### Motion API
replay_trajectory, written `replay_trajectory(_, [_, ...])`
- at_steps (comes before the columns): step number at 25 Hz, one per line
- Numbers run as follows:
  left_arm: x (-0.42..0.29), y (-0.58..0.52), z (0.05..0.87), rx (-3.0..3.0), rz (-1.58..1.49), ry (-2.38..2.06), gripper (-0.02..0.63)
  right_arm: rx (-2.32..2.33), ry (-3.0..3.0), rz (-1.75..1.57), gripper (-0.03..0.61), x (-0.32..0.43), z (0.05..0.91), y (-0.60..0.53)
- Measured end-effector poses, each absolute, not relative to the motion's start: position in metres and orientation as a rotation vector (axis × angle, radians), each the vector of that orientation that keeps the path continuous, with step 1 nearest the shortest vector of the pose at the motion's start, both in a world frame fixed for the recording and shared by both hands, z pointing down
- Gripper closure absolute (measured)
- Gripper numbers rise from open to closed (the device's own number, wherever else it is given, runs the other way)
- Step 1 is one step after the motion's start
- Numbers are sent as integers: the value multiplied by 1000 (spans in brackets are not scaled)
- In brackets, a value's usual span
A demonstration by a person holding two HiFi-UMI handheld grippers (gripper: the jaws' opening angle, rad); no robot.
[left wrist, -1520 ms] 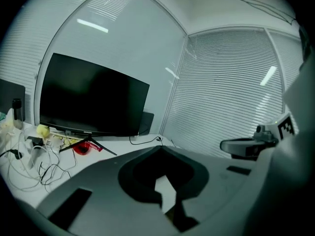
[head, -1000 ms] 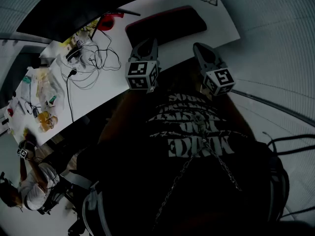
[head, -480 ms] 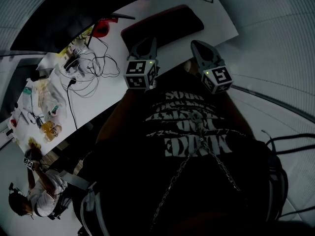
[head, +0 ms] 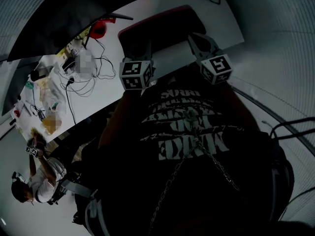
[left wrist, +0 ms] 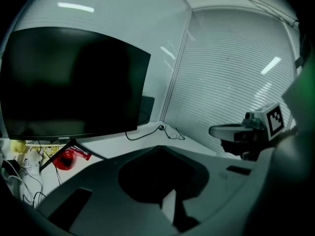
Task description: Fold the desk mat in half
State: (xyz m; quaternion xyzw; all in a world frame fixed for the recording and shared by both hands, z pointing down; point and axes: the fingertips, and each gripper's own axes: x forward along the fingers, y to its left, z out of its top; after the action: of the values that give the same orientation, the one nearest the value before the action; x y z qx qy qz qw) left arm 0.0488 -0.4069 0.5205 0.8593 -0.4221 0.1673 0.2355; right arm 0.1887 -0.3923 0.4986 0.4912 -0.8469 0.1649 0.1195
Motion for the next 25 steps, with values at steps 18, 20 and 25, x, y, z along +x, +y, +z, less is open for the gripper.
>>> replay_trajectory(18, [194,-446,608,2332,812,-814,607,899,-2260,767,573,313,652,-461])
replay_trajectory(20, [207,-440,611,2344,874,-729,606,842,-2229,838,475,321,668,-461])
replay_trajectory(25, [204,-437,621,2357,988,-677,535,726,-2146,988,388,326,710,-457])
